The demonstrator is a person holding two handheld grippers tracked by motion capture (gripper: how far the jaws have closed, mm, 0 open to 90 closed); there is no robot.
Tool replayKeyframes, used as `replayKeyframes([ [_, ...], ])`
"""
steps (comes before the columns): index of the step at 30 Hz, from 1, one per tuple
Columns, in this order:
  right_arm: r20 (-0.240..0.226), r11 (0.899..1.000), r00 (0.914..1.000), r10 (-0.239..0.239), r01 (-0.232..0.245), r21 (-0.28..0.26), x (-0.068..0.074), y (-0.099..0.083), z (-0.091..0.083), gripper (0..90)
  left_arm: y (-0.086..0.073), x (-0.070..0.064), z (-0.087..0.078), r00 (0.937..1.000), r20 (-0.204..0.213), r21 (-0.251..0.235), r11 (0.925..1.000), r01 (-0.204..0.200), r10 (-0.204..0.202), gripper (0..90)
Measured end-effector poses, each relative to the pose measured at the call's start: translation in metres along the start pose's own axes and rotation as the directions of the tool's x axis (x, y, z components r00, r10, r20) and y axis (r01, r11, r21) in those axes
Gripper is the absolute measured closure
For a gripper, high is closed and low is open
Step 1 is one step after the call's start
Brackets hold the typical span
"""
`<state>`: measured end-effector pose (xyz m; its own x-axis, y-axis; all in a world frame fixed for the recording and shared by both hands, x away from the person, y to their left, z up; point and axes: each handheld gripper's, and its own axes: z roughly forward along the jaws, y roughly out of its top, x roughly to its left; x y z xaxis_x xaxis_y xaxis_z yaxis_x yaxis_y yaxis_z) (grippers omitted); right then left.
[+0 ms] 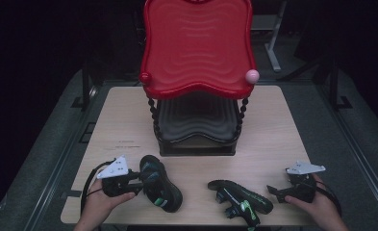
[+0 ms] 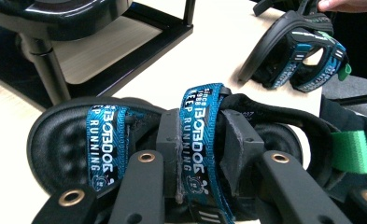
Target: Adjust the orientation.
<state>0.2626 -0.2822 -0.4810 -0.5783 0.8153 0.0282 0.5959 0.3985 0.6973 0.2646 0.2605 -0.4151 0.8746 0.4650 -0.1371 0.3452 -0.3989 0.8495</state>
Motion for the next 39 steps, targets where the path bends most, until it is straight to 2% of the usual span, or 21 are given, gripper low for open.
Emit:
replayKeyframes([
  [11, -0.001, 1.000, 1.0000, -0.001, 0.001, 0.000, 0.000, 0.000, 0.000, 0.0, 0.014, 0.008, 0.030, 0.9998, 0.017, 0.064, 0.9980, -0.007, 0.006, 69.3],
  [13, -0.001, 1.000, 1.0000, -0.001, 0.001, 0.000, 0.000, 0.000, 0.000, 0.0, 0.017, 0.009, 0.039, 0.9999, 0.017, 0.084, 0.9964, -0.002, 0.001, 69.2],
  [18, -0.002, 1.000, 1.0000, -0.001, 0.001, 0.000, 0.000, 0.000, 0.000, 0.0, 0.019, 0.011, 0.049, 0.9997, 0.023, 0.097, 0.9953, 0.010, -0.013, 68.6],
  [21, -0.002, 1.000, 1.0000, -0.002, 0.002, 0.000, 0.000, 0.000, 0.000, 0.0, 0.019, 0.011, 0.050, 0.9988, 0.036, 0.077, 0.9966, 0.030, -0.032, 66.8],
  [23, -0.002, 1.000, 1.0000, -0.002, 0.002, 0.000, 0.000, 0.000, 0.000, 0.0, 0.020, 0.010, 0.048, 0.9989, 0.036, 0.077, 0.9967, 0.028, -0.031, 64.4],
  [29, -0.002, 1.000, 1.0000, -0.002, 0.002, 0.000, 0.000, 0.000, 0.000, 0.0, 0.027, 0.004, 0.037, 0.9994, 0.026, 0.034, 0.9992, 0.020, -0.021, 57.2],
  [31, -0.002, 1.000, 1.0000, -0.002, 0.002, 0.000, 0.000, 0.000, 0.000, 0.0, 0.029, 0.002, 0.035, 0.9992, 0.034, 0.025, 0.9995, 0.017, -0.018, 58.4],
  [34, -0.002, 1.000, 1.0000, -0.002, 0.002, 0.001, 0.000, 0.000, 0.000, 0.0, 0.035, -0.010, 0.032, 0.9961, 0.088, -0.006, 1.0000, 0.005, -0.004, 60.3],
  [36, -0.002, 1.000, 1.0000, -0.001, 0.001, 0.001, 0.000, 0.000, 0.000, 0.0, 0.037, -0.017, 0.034, 0.9914, 0.131, -0.021, 0.9997, 0.008, -0.005, 61.0],
  [37, -0.002, 1.000, 1.0000, -0.001, 0.001, 0.001, 0.000, 0.000, 0.000, 0.0, 0.037, -0.017, 0.034, 0.9914, 0.131, -0.021, 0.9997, 0.008, -0.005, 61.4],
  [38, -0.002, 1.000, 1.0000, -0.001, 0.001, 0.002, 0.000, 0.000, -0.001, 0.0, 0.037, -0.023, 0.037, 0.9864, 0.164, -0.026, 0.9996, 0.008, -0.003, 61.7],
  [39, -0.002, 1.000, 1.0000, -0.002, 0.002, 0.001, 0.000, 0.000, -0.001, 0.0, 0.037, -0.026, 0.038, 0.9835, 0.181, -0.024, 0.9997, 0.009, -0.004, 61.9],
])
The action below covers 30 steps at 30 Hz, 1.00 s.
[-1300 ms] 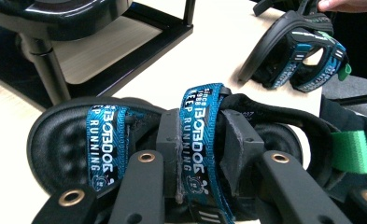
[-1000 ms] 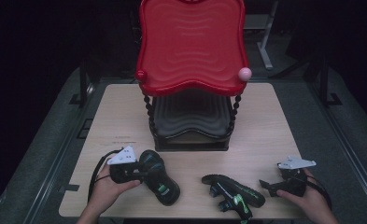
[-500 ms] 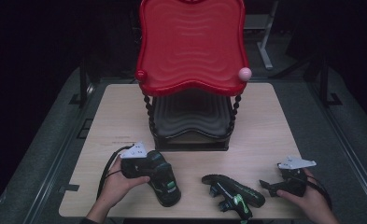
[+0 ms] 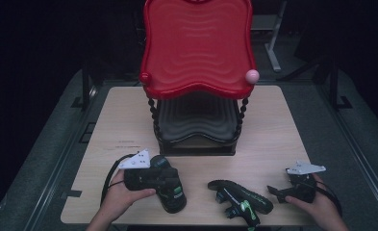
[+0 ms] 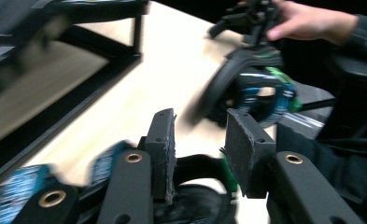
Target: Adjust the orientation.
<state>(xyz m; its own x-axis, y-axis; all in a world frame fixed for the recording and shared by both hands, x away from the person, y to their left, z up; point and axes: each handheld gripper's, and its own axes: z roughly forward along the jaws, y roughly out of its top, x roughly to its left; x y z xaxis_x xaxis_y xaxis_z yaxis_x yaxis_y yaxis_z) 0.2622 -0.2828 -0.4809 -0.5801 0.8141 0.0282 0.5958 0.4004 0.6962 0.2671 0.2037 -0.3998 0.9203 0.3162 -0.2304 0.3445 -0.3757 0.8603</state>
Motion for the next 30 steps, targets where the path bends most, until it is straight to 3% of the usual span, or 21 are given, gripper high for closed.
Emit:
replayKeyframes([
  [2, 0.000, 1.000, 1.0000, 0.000, 0.000, 0.000, 0.000, 0.000, 0.000, 0.0, -0.002, -0.004, 0.004, 0.9995, 0.033, 0.002, 1.0000, 0.002, -0.002, 62.3],
  [5, -0.001, 1.000, 1.0000, -0.001, 0.001, -0.001, 0.000, 0.000, 0.000, 0.0, -0.006, -0.006, 0.008, 0.9989, 0.046, 0.030, 0.9995, -0.004, 0.002, 65.3],
  [11, -0.001, 1.000, 1.0000, 0.000, 0.000, -0.001, 0.000, -0.001, -0.001, 0.0, -0.009, -0.004, 0.008, 0.9970, 0.076, 0.060, 0.9982, 0.008, -0.013, 84.5],
  [20, -0.002, 1.000, 1.0000, -0.001, 0.001, -0.001, 0.000, -0.001, -0.001, 0.0, -0.013, -0.006, -0.009, 0.9963, 0.086, 0.064, 0.9980, -0.003, -0.003, 86.0],
  [30, -0.001, 1.000, 1.0000, 0.000, 0.000, -0.001, -0.001, -0.001, -0.001, 0.0, -0.032, -0.012, -0.040, 0.9978, 0.066, 0.062, 0.9981, -0.002, -0.002, 85.8],
])
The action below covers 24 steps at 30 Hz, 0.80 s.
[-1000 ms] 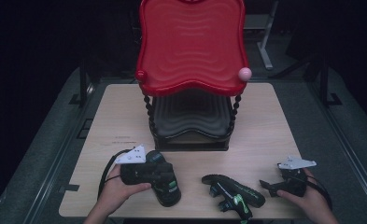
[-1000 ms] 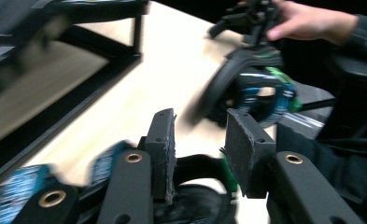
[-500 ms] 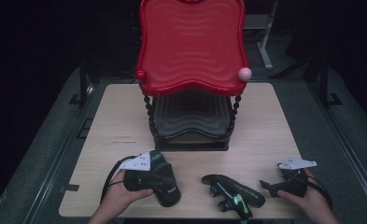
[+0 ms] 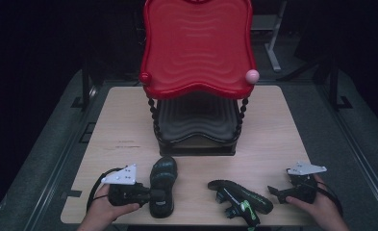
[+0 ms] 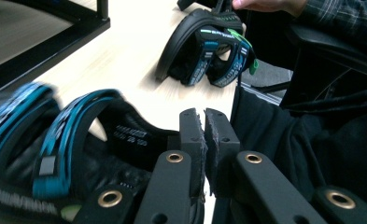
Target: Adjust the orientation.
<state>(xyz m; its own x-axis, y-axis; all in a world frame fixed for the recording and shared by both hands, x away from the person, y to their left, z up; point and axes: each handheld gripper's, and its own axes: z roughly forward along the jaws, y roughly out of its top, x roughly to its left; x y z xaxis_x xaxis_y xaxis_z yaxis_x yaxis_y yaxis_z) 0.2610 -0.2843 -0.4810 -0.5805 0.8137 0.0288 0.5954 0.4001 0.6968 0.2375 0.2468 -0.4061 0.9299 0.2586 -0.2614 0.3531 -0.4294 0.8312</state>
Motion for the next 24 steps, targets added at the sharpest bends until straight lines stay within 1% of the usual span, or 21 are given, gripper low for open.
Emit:
replayKeyframes([
  [3, 0.000, 1.000, 1.0000, 0.001, -0.001, 0.000, 0.000, 0.000, 0.000, 0.0, -0.003, 0.000, -0.003, 1.0000, -0.009, -0.004, 1.0000, 0.001, -0.001, 84.0],
  [4, 0.000, 1.000, 1.0000, 0.001, -0.001, 0.000, 0.000, 0.000, 0.000, 0.0, -0.003, 0.000, -0.003, 1.0000, -0.009, -0.004, 1.0000, 0.001, -0.001, 80.8],
  [5, 0.000, 1.000, 1.0000, 0.001, -0.001, 0.000, 0.000, 0.000, 0.000, 0.0, -0.003, 0.001, -0.004, 0.9999, -0.011, -0.021, 0.9997, 0.009, -0.009, 77.6],
  [9, 0.001, 1.000, 1.0000, 0.001, -0.001, 0.000, 0.000, 0.000, 0.000, 0.0, 0.000, 0.004, -0.005, 0.9994, -0.033, -0.041, 0.9992, 0.006, -0.007, 65.2],
  [13, 0.001, 1.000, 1.0000, -0.001, 0.001, 0.001, 0.000, 0.000, 0.000, 0.0, 0.004, 0.013, -0.008, 0.9985, -0.054, -0.058, 0.9983, 0.007, -0.010, 56.2],
  [14, 0.001, 1.000, 1.0000, -0.001, 0.001, 0.000, -0.001, 0.000, 0.000, 0.0, 0.004, 0.013, -0.008, 0.9985, -0.054, -0.058, 0.9983, 0.007, -0.010, 54.3],
  [15, 0.001, 1.000, 1.0000, 0.000, 0.000, 0.001, 0.000, 0.000, 0.000, 0.0, 0.007, 0.018, -0.009, 0.9978, -0.066, -0.065, 0.9979, 0.007, -0.012, 51.8],
  [16, 0.001, 1.000, 1.0000, 0.000, 0.000, 0.001, 0.000, 0.000, 0.000, 0.0, 0.007, 0.018, -0.009, 0.9978, -0.066, -0.065, 0.9979, 0.007, -0.012, 50.0],
  [17, 0.001, 1.000, 1.0000, 0.000, 0.000, 0.001, 0.000, 0.000, 0.000, 0.0, 0.009, 0.021, -0.010, 0.9971, -0.076, -0.066, 0.9978, 0.002, -0.007, 50.0],
  [18, 0.001, 1.000, 1.0000, 0.000, 0.000, 0.001, 0.000, 0.000, 0.000, 0.0, 0.010, 0.026, -0.010, 0.9956, -0.094, -0.057, 0.9984, -0.005, 0.000, 47.8],
  [20, 0.001, 1.000, 1.0000, 0.000, 0.000, 0.001, 0.000, 0.000, 0.000, 0.0, 0.011, 0.032, -0.009, 0.9936, -0.113, -0.047, 0.9989, -0.005, 0.000, 45.1],
  [23, 0.001, 1.000, 1.0000, 0.001, -0.001, 0.001, 0.000, 0.000, 0.000, 0.0, 0.013, 0.040, -0.006, 0.9911, -0.133, -0.035, 0.9994, -0.005, 0.000, 43.3],
  [24, 0.001, 1.000, 1.0000, -0.001, 0.001, 0.000, 0.000, 0.000, 0.000, 0.0, 0.013, 0.040, -0.006, 0.9911, -0.133, -0.035, 0.9994, -0.005, 0.000, 42.4],
])
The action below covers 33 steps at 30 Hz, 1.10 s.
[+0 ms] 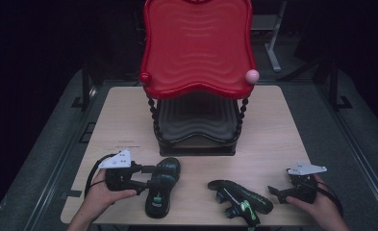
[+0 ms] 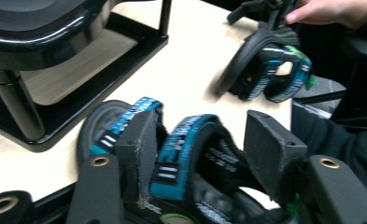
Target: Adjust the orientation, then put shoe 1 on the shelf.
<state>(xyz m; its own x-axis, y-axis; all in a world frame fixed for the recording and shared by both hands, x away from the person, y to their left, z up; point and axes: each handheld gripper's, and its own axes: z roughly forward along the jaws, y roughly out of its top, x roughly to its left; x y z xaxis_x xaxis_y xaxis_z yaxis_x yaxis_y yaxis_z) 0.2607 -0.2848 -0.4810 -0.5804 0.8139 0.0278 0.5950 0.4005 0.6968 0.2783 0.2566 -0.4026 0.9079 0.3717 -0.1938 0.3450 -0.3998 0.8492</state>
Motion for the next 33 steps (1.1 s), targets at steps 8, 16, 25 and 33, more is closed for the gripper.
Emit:
replayKeyframes([
  [8, 0.000, 1.000, 1.0000, 0.000, 0.000, 0.000, 0.000, 0.000, 0.000, 0.0, -0.005, 0.014, 0.017, 1.0000, 0.004, 0.043, 0.9991, 0.001, -0.001, 36.9],
  [16, 0.000, 1.000, 1.0000, 0.000, 0.000, 0.000, 0.000, 0.000, 0.000, 0.0, -0.014, 0.017, 0.028, 0.9998, 0.021, 0.091, 0.9958, -0.009, 0.007, 40.5],
  [25, -0.001, 1.000, 1.0000, 0.001, -0.001, 0.001, 0.000, -0.001, -0.001, 0.0, -0.016, 0.016, 0.035, 0.9973, 0.073, 0.069, 0.9975, -0.014, 0.009, 56.1],
  [33, -0.001, 1.000, 1.0000, -0.001, 0.001, 0.000, 0.000, -0.001, -0.001, 0.0, -0.018, 0.018, 0.035, 0.9973, 0.071, 0.049, 0.9985, -0.023, 0.019, 63.6],
])
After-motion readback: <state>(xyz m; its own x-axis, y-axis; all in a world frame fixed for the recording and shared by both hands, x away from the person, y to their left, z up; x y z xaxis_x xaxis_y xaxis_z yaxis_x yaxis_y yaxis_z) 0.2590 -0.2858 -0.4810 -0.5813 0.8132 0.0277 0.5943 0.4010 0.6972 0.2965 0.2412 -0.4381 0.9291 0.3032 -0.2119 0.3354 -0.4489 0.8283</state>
